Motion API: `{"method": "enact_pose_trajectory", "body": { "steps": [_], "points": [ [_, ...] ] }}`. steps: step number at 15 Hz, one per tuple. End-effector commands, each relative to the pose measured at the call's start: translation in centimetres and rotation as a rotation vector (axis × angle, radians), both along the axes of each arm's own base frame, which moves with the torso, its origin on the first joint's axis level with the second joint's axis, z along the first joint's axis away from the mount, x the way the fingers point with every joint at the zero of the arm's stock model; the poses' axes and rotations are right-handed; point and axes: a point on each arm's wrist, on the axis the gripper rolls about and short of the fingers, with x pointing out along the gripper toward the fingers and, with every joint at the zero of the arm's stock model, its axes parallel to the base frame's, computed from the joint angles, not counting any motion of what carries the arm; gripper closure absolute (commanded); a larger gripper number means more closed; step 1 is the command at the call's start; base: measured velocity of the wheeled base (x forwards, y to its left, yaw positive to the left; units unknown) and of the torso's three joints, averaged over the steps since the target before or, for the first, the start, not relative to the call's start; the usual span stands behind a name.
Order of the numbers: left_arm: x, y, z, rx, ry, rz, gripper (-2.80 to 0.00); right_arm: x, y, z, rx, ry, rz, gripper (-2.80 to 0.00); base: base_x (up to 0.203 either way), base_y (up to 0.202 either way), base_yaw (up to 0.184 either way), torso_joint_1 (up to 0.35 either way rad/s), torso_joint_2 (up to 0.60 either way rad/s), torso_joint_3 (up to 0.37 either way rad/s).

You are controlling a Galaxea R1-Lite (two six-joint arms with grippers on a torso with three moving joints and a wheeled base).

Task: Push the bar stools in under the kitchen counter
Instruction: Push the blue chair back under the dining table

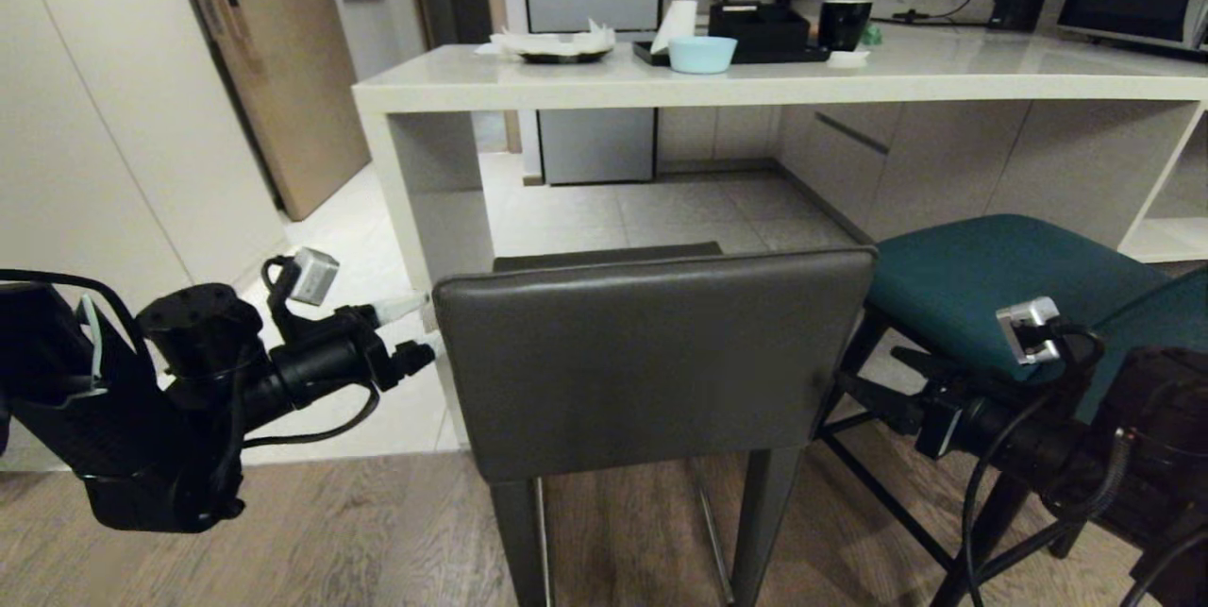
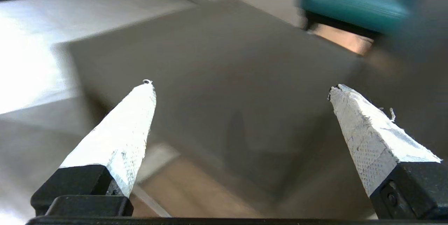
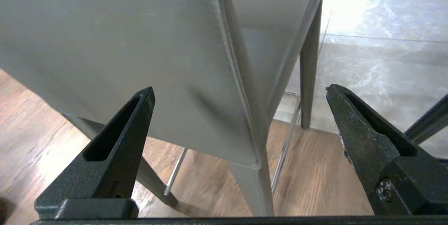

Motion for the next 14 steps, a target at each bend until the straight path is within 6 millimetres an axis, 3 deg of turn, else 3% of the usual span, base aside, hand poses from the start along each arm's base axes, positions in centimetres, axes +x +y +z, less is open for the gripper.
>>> {"method": "enact_pose_trajectory", "body": {
  "steps": [1,4,11,14],
  "points": [
    [-1.1,-1.5,1.0,-0.001,-0.024,-0.059,-2.8,0.4,0.1,-0.4,-0.001,0.01,0.005,-2.8,0.0,0.0,0.0,0.0,0.0,0.0],
    [-2.7,-3.7,2.1,-0.003,-0.042,-0.142,-2.8,0.5,0.1,-0.8,-0.002,0.023,0.0,-2.8,0.0,0.0,0.0,0.0,0.0,0.0],
    [-5.2,-4.1,0.7,0.009,0.045,-0.179,-2.8,1.9,0.1,-1.4,-0.012,0.027,-0.068,-2.8,0.0,0.0,0.0,0.0,0.0,0.0],
    [-6.1,-4.6,1.0,0.01,0.045,-0.203,-2.8,2.9,0.1,-1.8,-0.013,0.028,-0.07,-2.8,0.0,0.0,0.0,0.0,0.0,0.0]
  ]
}}
